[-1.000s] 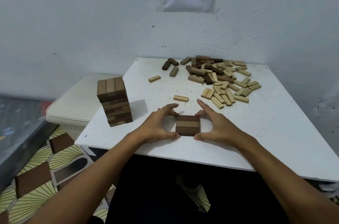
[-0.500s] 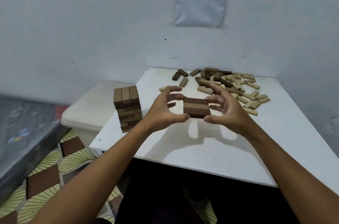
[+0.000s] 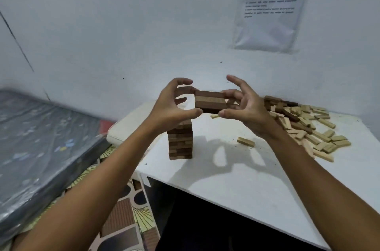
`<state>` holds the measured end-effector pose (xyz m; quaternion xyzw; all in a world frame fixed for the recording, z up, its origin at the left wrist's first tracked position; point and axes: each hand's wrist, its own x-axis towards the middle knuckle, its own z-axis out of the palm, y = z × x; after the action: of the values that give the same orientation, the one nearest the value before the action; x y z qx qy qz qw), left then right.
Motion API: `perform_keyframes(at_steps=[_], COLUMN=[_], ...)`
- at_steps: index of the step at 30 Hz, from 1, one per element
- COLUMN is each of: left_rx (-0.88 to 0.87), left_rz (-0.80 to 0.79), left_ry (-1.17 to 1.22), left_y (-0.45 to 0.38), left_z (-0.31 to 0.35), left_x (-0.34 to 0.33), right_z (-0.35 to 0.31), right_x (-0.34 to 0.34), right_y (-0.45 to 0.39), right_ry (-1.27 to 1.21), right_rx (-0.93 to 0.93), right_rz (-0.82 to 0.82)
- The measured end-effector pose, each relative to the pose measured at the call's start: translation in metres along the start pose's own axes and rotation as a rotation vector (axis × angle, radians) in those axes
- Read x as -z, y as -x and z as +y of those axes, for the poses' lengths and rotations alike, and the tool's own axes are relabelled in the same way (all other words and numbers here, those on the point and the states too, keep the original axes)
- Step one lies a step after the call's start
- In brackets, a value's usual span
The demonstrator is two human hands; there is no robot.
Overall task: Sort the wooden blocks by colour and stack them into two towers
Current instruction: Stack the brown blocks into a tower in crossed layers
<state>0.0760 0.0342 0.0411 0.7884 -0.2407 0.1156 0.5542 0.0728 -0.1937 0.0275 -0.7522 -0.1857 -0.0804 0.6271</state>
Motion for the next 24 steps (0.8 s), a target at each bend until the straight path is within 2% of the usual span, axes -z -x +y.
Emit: perform_keyframes(at_steps=[13,24], left_rx=[0.233,0.284], left_rz=[0.021,-0.027], left_ry=[-0.042,-0.056], left_y=[0.007,0.007], left_z=[-0.054,-0.068], left_x=[0.057,0.057], right_z=[0.029,0.042], right_x=[-0.059,-0.063], right_y=[-0.052,-0.057], right_ry=[0.112,0.134], right_rx=[-0.088,-0.117], right_rz=[-0.196,-0.224])
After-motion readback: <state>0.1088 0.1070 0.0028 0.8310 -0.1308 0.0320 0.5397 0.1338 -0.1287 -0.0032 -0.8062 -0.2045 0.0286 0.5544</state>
